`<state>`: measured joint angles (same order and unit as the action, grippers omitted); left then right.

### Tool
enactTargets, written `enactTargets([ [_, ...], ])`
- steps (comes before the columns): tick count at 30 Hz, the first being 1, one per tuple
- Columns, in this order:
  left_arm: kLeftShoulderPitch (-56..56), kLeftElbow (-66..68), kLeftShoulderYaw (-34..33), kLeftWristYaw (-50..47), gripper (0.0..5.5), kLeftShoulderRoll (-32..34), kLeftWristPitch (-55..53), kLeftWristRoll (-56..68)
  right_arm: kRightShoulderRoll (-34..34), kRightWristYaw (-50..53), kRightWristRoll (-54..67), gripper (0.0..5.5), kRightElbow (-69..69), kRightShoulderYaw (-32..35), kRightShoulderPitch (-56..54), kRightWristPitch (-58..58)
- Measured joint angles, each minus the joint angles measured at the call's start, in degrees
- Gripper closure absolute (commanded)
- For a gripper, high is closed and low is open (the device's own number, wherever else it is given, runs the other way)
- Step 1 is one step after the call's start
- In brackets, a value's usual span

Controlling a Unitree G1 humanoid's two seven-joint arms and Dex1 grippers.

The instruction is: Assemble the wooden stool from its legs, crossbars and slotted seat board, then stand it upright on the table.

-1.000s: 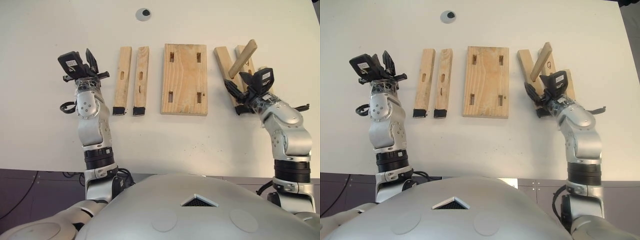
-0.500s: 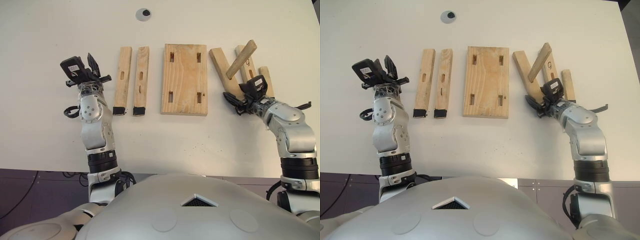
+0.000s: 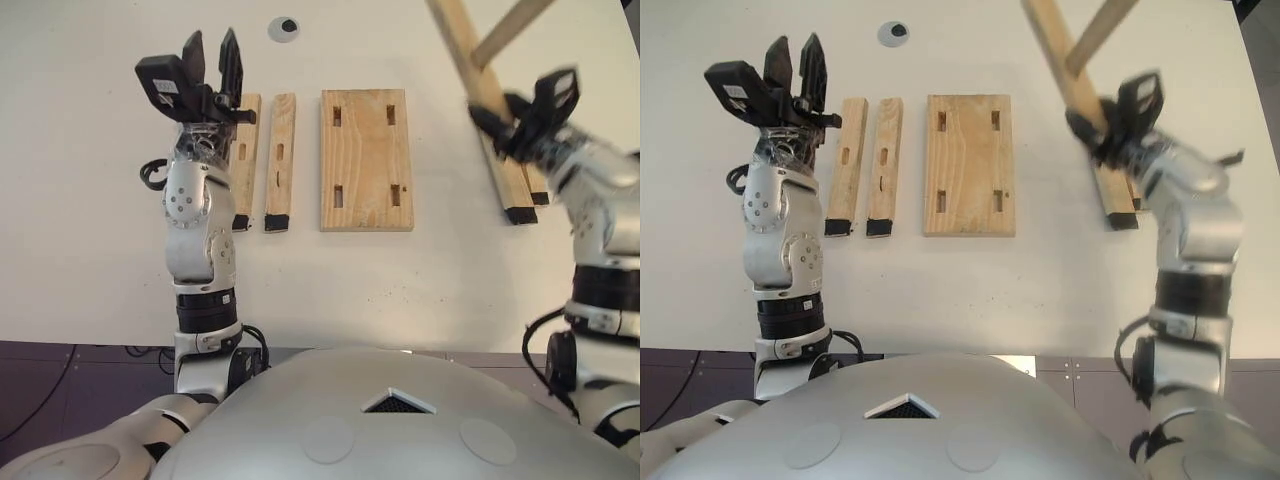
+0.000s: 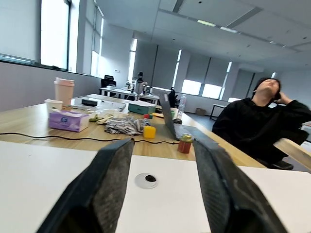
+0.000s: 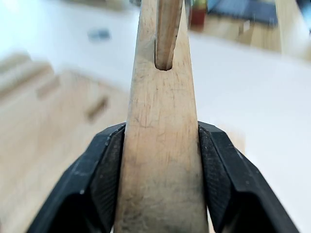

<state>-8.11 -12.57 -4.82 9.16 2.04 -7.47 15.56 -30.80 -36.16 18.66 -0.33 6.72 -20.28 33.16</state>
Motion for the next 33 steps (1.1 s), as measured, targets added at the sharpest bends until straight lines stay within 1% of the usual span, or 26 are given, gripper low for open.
enactTargets([
  [1,-1.9,0.2,0.4,1.7,2.71,0.4,-0.1,0.9,-1.3,-2.6,1.0,3.44,1.1,-0.4,-2.5,-0.3],
  [3,-4.1,0.6,1.2,4.7,2.36,1.3,-1.4,2.8,-1.5,-5.7,2.3,3.44,3.0,-0.2,-5.0,-0.4],
  [5,-6.0,0.6,1.7,8.6,2.00,1.8,-4.4,7.6,-1.2,-8.8,6.4,3.44,3.6,0.4,-6.1,1.5],
  [9,-10.3,0.3,1.1,14.4,1.46,3.5,-11.5,16.7,-1.2,-12.9,16.3,3.44,2.5,4.0,-10.4,8.4],
  [13,-14.3,1.7,-0.5,17.2,0.86,4.8,-16.9,23.2,-2.0,-15.1,23.2,3.44,0.5,6.9,-11.5,14.3],
  [16,-14.6,1.7,-2.4,18.3,0.83,4.1,-22.8,32.6,-4.2,-18.6,25.2,3.44,-2.5,6.7,-11.2,16.3],
  [20,-14.7,-0.9,-3.9,18.3,0.81,2.4,-28.7,43.9,-3.9,-20.4,29.4,3.44,-6.7,5.8,-8.9,20.1],
  [25,-14.4,-1.5,-4.6,17.7,0.81,1.4,-29.8,48.7,-3.9,-22.2,33.7,3.44,-8.5,4.2,-8.1,24.1],
  [28,-14.2,-1.4,-5.7,17.3,1.32,1.1,-29.8,51.2,-4.0,-23.4,35.8,3.44,-8.7,3.9,-8.0,26.3],
  [30,-14.2,-0.5,-7.7,16.9,1.63,0.1,-30.9,57.1,-4.1,-23.8,37.3,3.44,-8.6,3.9,-7.8,27.7],
  [31,-14.2,-0.3,-7.9,16.9,1.88,0.1,-31.4,58.5,-4.1,-23.8,37.5,3.44,-8.6,3.9,-7.8,28.0],
  [33,-14.2,0.0,-7.9,17.0,2.12,0.4,-32.9,61.1,-4.2,-24.7,37.7,3.44,-8.6,3.8,-6.7,28.4],
])
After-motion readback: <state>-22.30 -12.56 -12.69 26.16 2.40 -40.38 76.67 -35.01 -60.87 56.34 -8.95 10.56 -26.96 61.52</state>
